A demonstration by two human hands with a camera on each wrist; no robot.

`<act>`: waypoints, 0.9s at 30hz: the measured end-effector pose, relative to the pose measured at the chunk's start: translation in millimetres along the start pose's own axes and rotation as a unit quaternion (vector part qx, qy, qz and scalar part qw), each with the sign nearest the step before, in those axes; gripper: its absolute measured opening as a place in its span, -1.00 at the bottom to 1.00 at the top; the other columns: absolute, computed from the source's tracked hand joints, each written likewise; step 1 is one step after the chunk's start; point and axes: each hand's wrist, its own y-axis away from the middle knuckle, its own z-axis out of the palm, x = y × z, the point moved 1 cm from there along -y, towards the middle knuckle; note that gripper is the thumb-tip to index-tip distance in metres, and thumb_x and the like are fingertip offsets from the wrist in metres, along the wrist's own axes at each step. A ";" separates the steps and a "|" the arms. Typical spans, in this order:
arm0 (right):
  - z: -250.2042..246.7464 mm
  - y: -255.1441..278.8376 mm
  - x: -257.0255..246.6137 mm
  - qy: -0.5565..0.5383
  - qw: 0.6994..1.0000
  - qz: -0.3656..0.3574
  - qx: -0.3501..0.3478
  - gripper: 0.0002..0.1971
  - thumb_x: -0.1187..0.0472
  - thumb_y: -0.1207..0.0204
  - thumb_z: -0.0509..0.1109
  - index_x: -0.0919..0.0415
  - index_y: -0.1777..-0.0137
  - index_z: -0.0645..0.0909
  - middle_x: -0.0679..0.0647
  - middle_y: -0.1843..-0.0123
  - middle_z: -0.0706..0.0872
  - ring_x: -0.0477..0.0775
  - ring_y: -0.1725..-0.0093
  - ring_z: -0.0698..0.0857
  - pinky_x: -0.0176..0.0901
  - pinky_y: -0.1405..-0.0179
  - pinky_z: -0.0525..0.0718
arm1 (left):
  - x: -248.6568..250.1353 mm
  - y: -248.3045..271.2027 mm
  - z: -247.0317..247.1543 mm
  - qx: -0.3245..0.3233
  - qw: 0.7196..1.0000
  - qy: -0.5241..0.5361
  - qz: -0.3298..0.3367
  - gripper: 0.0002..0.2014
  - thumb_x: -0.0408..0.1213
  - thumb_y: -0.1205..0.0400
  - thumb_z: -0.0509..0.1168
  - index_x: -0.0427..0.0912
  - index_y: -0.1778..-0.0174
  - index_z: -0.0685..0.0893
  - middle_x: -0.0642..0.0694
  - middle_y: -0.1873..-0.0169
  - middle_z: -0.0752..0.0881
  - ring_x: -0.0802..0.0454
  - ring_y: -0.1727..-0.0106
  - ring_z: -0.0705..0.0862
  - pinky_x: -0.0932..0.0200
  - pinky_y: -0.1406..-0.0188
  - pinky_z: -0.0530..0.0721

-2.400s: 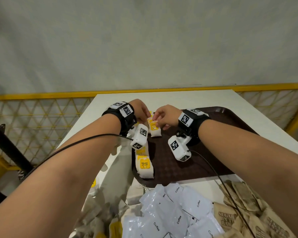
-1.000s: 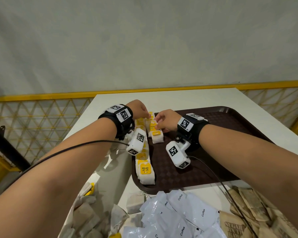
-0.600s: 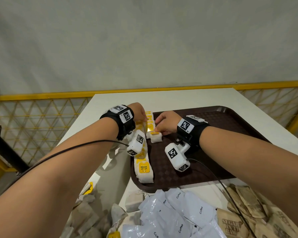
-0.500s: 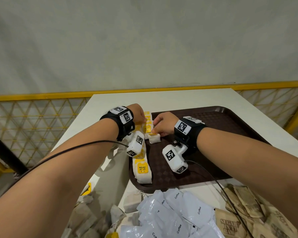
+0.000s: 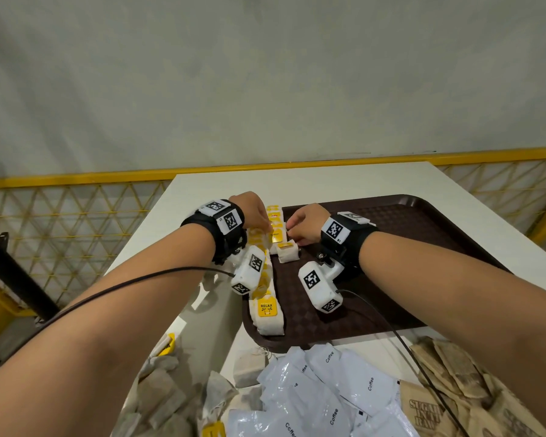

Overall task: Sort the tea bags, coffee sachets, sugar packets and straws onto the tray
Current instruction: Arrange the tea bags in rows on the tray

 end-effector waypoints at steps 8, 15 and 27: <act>-0.8 -1.7 -1.8 0.029 0.999 0.024 0.005 -0.77 0.39 -0.53 0.41 0.20 0.35 0.60 0.17 0.27 0.67 0.06 0.30 0.66 -0.15 0.24 0.73 | 4.7 3.2 3.3 0.006 1.000 -0.025 -0.003 -0.85 -0.05 -0.41 0.54 0.03 0.33 0.72 0.00 0.11 0.77 0.00 0.02 0.70 0.13 0.04 0.69; -17.4 27.1 -8.2 0.097 0.989 0.031 -0.107 -0.77 0.32 -0.40 0.57 0.20 0.06 0.57 0.08 0.34 0.63 -0.07 0.43 0.60 -0.32 0.50 0.59 | 2.9 18.2 -12.7 -0.017 0.996 0.038 0.083 -0.95 -0.29 -0.50 0.48 -0.16 0.19 0.75 0.07 0.35 0.66 0.17 0.31 0.58 0.36 0.38 0.52; -5.9 27.0 -10.5 -0.047 0.994 0.039 -0.094 -0.75 0.49 -0.41 0.50 0.21 0.09 0.53 0.17 0.28 0.69 -0.04 0.41 0.74 -0.24 0.38 0.72 | 5.0 26.8 -3.1 -0.023 0.996 0.046 0.076 -0.76 -0.23 -0.52 0.47 -0.10 -0.11 0.75 -0.02 0.06 0.69 0.05 -0.03 0.65 0.11 -0.17 0.61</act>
